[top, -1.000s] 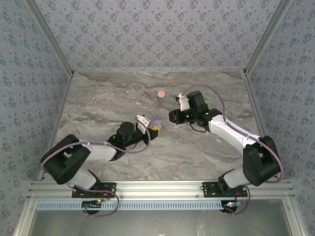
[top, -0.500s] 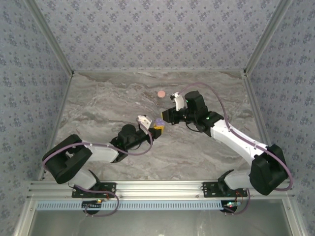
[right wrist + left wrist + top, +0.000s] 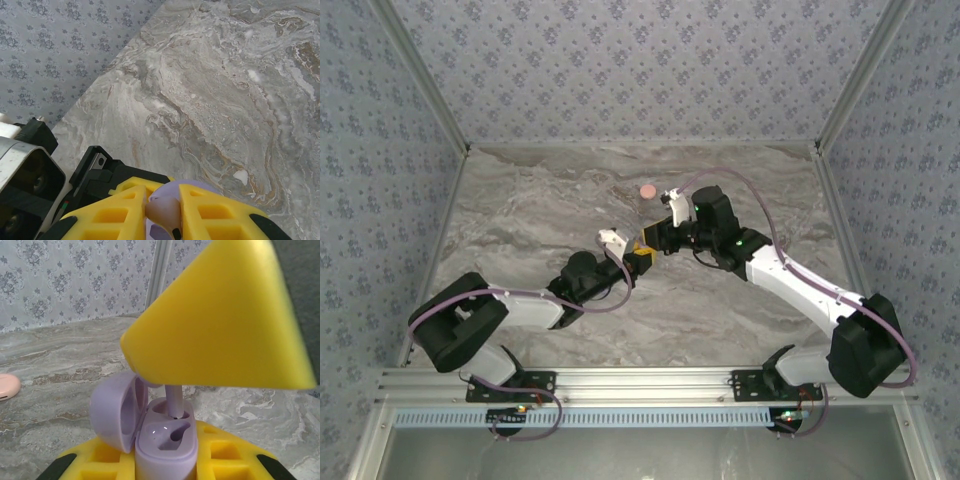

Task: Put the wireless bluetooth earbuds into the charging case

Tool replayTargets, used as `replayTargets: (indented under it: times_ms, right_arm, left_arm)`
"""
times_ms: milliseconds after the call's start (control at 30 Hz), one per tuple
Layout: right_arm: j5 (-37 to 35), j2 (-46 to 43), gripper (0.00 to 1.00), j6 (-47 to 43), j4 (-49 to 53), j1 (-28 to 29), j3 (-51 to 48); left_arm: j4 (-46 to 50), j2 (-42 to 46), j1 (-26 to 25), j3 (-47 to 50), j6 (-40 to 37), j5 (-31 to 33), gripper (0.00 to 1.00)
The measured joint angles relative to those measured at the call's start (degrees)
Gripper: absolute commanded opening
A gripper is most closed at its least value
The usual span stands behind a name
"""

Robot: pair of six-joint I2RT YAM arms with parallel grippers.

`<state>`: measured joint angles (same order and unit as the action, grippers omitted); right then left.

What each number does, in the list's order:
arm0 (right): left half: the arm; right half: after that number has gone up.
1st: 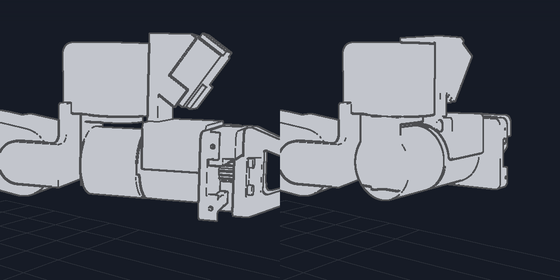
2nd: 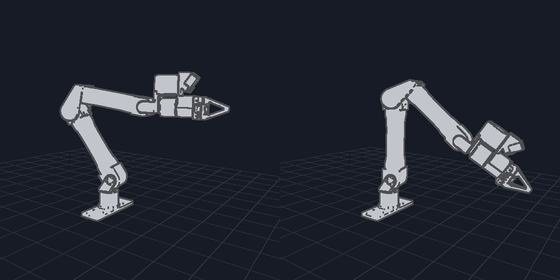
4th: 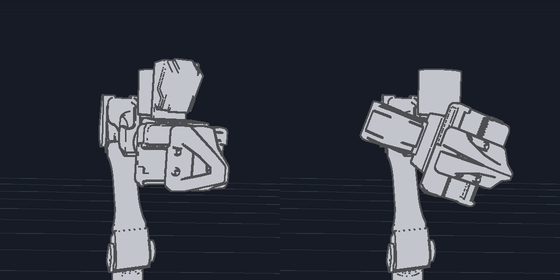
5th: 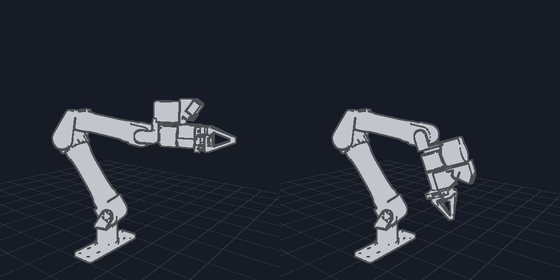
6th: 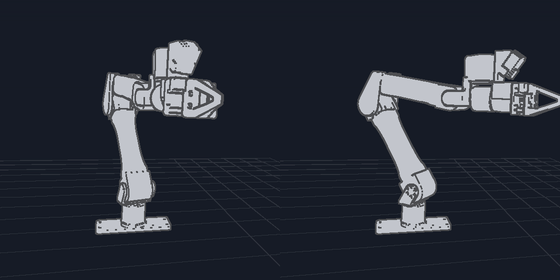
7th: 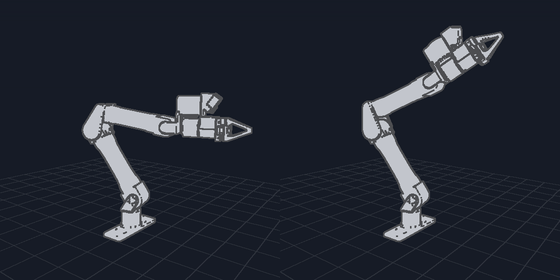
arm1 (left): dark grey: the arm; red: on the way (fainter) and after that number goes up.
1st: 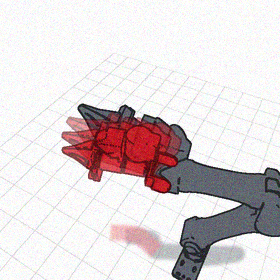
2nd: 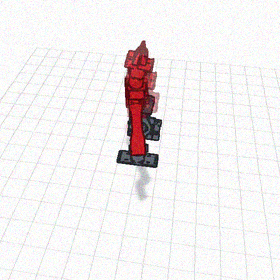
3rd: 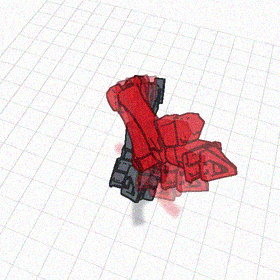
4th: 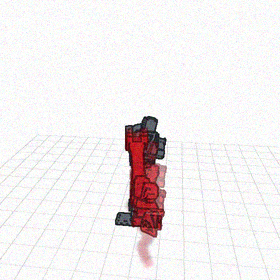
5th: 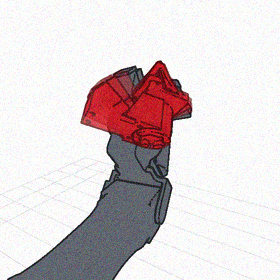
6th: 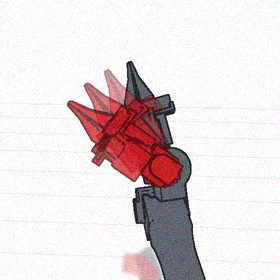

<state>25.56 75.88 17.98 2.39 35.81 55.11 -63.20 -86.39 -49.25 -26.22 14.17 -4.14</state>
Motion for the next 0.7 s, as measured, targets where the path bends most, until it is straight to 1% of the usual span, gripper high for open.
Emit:
replayTargets:
  times_ms: [700]
  right_arm:
    - [0.2, 0.0, 0.22, 0.0, -0.3, 0.9, 0.0]
  left_arm:
    - [0.2, 1.1, 0.0, 0.0, 1.0, 1.0, 0.2]
